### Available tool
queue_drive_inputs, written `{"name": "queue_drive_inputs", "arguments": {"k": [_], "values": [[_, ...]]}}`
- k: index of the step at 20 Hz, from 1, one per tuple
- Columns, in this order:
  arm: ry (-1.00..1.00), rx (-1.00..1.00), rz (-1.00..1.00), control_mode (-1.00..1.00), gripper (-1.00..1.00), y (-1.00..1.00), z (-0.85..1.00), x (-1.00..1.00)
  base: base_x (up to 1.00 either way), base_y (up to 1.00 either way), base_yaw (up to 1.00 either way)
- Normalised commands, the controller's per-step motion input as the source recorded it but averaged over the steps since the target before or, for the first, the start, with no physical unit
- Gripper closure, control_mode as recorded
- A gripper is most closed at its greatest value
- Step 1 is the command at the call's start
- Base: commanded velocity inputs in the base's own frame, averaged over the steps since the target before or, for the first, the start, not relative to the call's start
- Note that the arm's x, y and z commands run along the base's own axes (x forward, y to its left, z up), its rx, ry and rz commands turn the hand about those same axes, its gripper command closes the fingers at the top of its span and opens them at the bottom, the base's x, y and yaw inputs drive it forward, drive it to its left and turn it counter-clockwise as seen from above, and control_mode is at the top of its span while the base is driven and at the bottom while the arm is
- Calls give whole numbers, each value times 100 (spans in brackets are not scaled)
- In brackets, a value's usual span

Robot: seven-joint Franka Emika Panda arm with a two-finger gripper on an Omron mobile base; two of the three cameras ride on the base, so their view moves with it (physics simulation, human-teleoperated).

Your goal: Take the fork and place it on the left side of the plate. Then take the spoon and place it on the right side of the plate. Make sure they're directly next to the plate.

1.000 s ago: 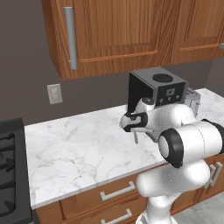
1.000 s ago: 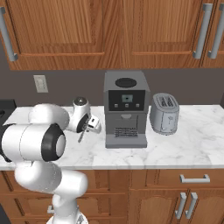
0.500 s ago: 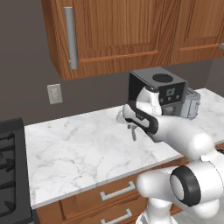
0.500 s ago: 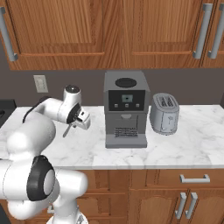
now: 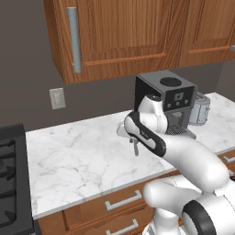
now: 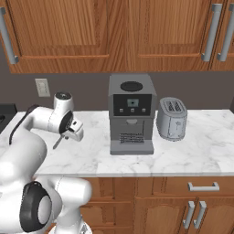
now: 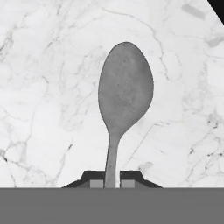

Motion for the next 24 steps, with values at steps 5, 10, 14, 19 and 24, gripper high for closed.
{"name": "queue_drive_inputs", "arguments": {"k": [5,10,14,19,24], "values": [[0,0,0,-100,100,0,0,0,0,0,0],[0,0,0,-100,100,0,0,0,0,0,0],[0,0,0,-100,100,0,0,0,0,0,0],[0,0,0,100,100,0,0,0,0,0,0],[0,0,0,100,100,0,0,0,0,0,0]]}}
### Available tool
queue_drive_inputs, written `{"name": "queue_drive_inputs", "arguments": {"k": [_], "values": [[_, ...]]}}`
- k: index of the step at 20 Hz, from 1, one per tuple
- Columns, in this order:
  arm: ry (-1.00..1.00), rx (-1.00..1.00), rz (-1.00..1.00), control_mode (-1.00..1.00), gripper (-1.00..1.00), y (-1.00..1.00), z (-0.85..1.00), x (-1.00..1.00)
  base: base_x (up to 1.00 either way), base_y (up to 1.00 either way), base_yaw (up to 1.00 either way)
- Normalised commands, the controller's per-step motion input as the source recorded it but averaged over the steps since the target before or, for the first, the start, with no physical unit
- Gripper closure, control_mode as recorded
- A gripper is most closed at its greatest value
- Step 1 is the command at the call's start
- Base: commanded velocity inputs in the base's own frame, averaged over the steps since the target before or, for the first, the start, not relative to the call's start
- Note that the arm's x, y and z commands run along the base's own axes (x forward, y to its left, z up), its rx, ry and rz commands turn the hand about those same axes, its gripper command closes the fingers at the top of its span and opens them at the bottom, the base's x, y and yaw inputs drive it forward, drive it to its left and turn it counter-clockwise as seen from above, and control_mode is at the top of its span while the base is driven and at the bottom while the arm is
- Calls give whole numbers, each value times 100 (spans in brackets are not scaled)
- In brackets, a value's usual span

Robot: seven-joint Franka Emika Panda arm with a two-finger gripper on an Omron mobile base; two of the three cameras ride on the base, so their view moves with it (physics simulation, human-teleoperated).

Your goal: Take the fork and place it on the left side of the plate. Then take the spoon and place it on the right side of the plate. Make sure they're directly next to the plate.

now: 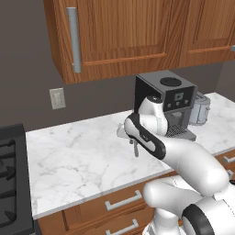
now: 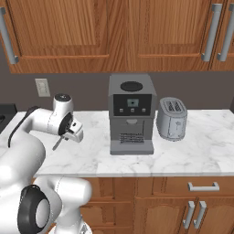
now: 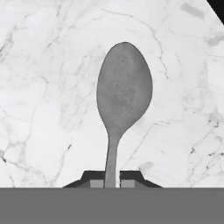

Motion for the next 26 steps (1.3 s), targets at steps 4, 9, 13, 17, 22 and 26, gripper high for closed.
{"name": "queue_drive_inputs", "arguments": {"k": [4,9,13,17,22,26], "values": [[0,0,0,100,100,0,0,0,-42,0,0],[0,0,0,100,100,0,0,0,-100,13,2],[0,0,0,100,100,0,0,0,-93,27,20],[0,0,0,100,100,0,0,0,-41,38,56],[0,0,0,100,100,0,0,0,-9,37,82],[0,0,0,100,100,0,0,0,-12,18,99]]}}
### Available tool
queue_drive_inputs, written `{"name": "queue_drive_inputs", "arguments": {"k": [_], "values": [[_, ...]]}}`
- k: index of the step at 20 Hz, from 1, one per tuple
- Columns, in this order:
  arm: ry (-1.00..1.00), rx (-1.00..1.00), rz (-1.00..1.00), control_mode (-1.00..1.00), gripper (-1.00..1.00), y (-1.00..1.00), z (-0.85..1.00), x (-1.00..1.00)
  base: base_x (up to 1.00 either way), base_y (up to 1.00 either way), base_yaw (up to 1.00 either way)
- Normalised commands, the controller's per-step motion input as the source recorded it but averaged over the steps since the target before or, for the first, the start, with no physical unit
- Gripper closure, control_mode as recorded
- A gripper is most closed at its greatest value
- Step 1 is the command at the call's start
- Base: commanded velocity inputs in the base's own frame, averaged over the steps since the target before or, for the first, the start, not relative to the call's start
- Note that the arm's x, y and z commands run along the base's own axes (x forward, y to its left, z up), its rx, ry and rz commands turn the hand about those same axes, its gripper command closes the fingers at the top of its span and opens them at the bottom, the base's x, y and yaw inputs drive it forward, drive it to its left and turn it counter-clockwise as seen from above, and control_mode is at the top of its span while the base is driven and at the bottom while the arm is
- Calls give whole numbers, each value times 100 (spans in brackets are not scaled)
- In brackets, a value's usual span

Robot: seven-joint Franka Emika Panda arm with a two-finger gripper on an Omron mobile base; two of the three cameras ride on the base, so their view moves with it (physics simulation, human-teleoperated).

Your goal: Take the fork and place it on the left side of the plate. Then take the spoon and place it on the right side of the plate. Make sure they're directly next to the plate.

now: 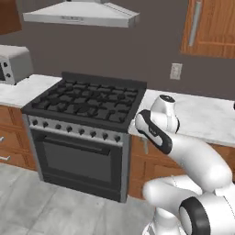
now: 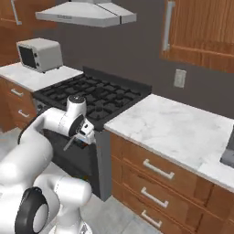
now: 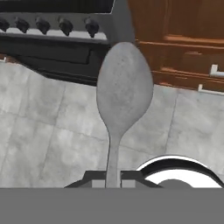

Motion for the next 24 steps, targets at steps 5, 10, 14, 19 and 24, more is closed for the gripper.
{"name": "queue_drive_inputs", "arguments": {"k": [5,10,14,19,24], "values": [[0,0,0,100,100,0,0,0,-8,7,100],[0,0,0,100,100,0,0,0,0,16,94],[0,0,0,100,100,0,0,0,18,1,87],[0,0,0,100,100,0,0,0,70,0,75],[0,0,0,100,100,0,0,0,100,0,21]]}}
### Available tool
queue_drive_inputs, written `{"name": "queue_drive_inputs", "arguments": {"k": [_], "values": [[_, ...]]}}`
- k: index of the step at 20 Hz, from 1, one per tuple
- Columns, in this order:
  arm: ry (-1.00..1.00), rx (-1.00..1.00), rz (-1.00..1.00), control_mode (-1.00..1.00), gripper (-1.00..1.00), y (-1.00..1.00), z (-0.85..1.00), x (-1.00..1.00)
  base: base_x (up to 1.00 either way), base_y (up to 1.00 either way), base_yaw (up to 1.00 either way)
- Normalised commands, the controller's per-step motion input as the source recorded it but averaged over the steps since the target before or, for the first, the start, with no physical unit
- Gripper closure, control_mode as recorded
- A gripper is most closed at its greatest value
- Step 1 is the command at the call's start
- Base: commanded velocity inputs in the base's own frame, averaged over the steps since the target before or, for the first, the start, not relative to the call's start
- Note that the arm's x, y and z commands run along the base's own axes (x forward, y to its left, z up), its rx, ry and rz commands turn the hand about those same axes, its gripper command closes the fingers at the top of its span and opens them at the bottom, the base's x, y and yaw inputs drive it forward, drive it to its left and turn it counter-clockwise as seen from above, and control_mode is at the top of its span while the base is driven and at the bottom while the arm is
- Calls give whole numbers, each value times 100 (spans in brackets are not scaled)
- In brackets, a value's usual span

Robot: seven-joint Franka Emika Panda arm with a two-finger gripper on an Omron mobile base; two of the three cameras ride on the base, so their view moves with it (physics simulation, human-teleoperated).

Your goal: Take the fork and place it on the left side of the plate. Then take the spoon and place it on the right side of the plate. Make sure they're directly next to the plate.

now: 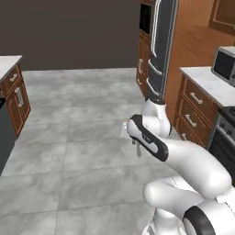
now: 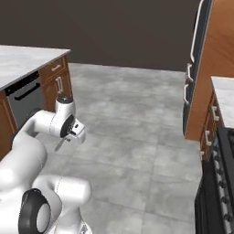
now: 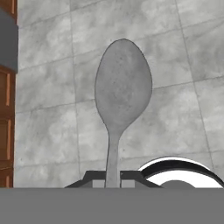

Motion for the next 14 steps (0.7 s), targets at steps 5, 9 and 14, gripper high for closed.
{"name": "queue_drive_inputs", "arguments": {"k": [5,9,14], "values": [[0,0,0,100,100,0,0,0,100,-6,3],[0,0,0,100,100,0,0,0,100,-10,0],[0,0,0,100,100,0,0,0,100,-6,1]]}}
